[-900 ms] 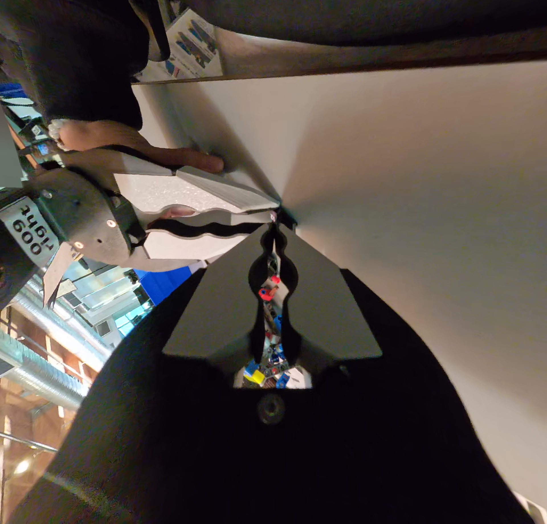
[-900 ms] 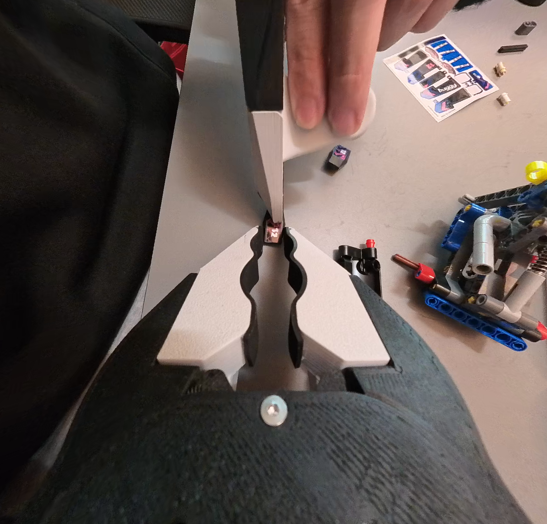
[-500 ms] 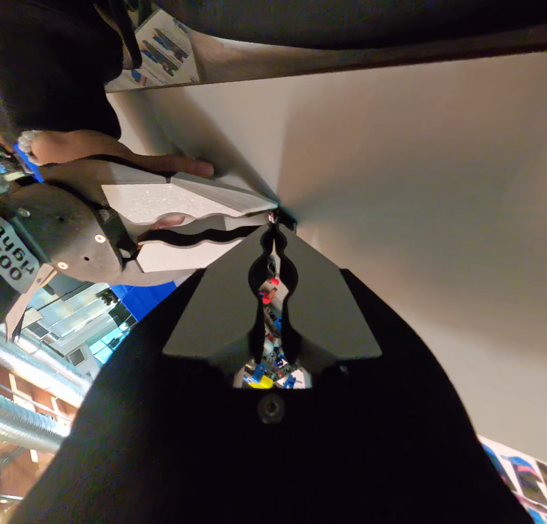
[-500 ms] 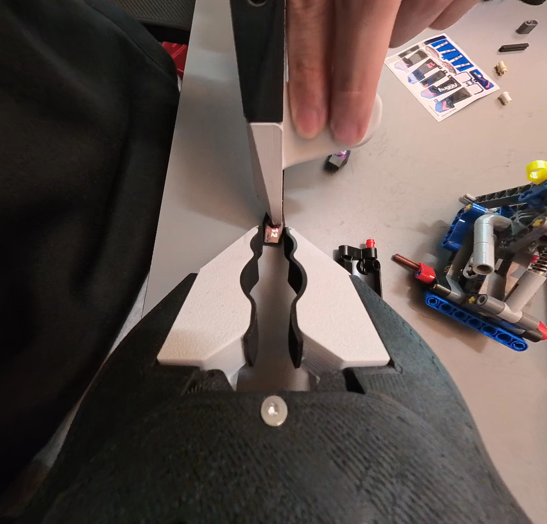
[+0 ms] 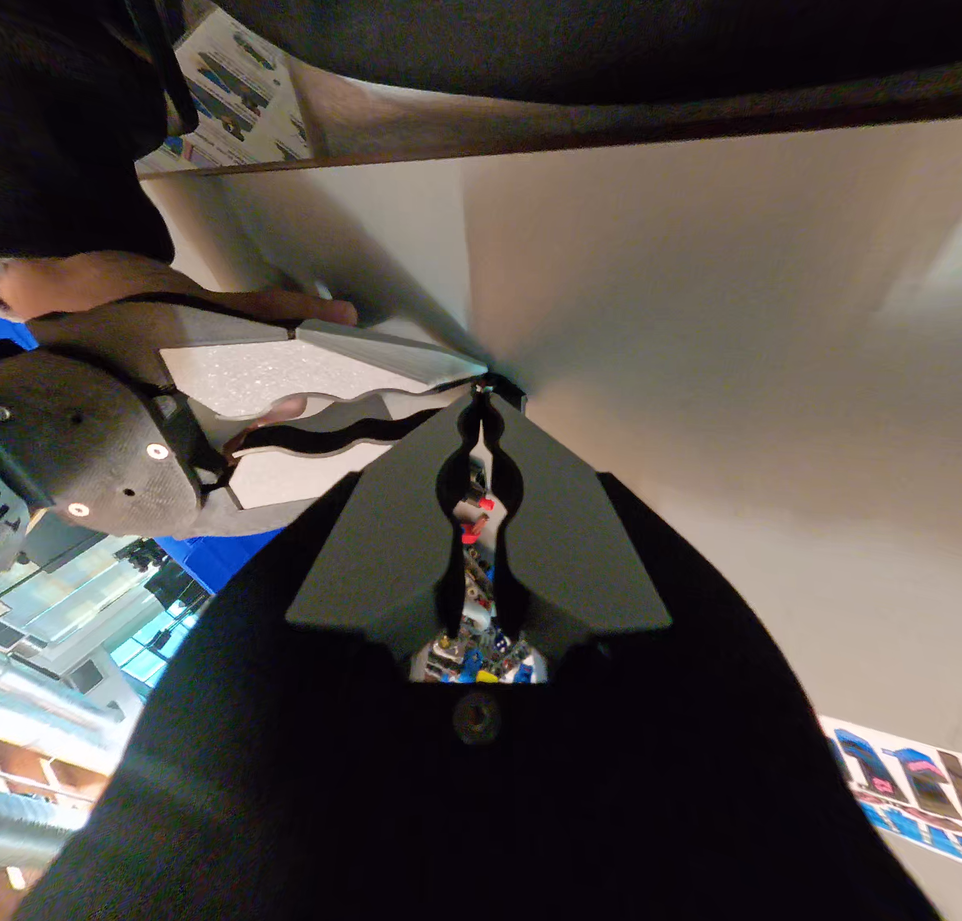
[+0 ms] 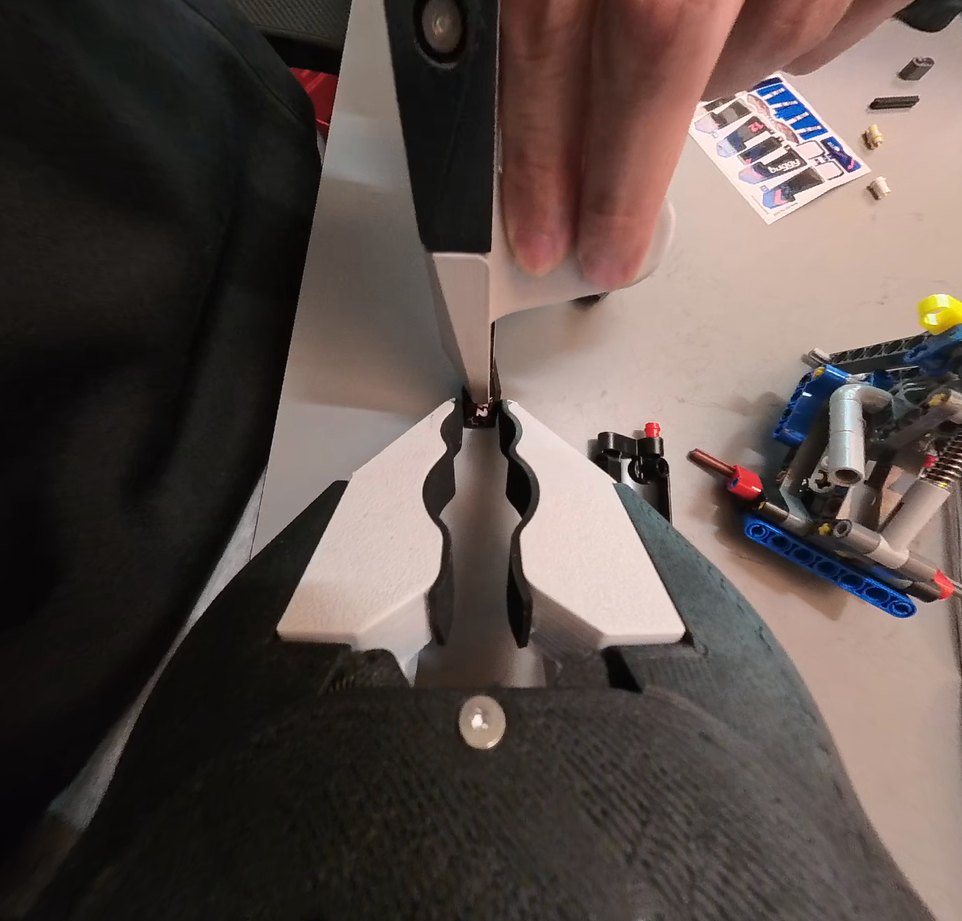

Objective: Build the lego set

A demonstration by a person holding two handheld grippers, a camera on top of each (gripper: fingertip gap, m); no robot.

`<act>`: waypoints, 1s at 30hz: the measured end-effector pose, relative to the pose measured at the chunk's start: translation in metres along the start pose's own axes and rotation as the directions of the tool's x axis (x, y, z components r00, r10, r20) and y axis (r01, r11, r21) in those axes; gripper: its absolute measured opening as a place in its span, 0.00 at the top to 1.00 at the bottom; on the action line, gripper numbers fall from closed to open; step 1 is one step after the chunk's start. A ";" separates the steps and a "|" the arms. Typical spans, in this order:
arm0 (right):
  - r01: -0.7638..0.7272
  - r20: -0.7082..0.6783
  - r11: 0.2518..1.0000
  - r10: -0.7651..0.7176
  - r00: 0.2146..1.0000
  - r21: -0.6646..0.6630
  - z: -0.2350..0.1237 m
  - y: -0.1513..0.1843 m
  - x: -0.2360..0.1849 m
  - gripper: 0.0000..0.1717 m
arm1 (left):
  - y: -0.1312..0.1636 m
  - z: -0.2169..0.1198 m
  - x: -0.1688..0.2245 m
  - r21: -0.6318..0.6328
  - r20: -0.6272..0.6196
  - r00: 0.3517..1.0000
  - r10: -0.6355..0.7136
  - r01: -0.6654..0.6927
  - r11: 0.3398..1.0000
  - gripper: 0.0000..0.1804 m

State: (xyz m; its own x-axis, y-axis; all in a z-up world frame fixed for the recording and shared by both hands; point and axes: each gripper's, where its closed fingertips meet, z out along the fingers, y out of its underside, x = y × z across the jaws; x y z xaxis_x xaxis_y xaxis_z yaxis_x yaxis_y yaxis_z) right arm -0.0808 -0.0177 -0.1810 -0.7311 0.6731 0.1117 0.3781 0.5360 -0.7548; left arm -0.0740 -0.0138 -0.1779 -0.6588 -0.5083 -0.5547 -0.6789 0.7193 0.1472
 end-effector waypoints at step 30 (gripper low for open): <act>-0.008 0.000 1.000 0.008 1.000 -0.003 0.001 0.000 0.001 0.93 | 0.003 -0.003 0.005 -0.080 -0.067 0.997 0.029 -0.034 0.996 1.00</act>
State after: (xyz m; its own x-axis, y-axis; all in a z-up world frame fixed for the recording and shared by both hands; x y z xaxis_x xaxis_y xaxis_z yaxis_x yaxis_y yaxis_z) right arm -0.0825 -0.0175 -0.1819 -0.7283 0.6771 0.1054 0.3855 0.5321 -0.7538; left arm -0.0800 -0.0158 -0.1778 -0.6985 -0.5179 -0.4937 -0.6796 0.6962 0.2312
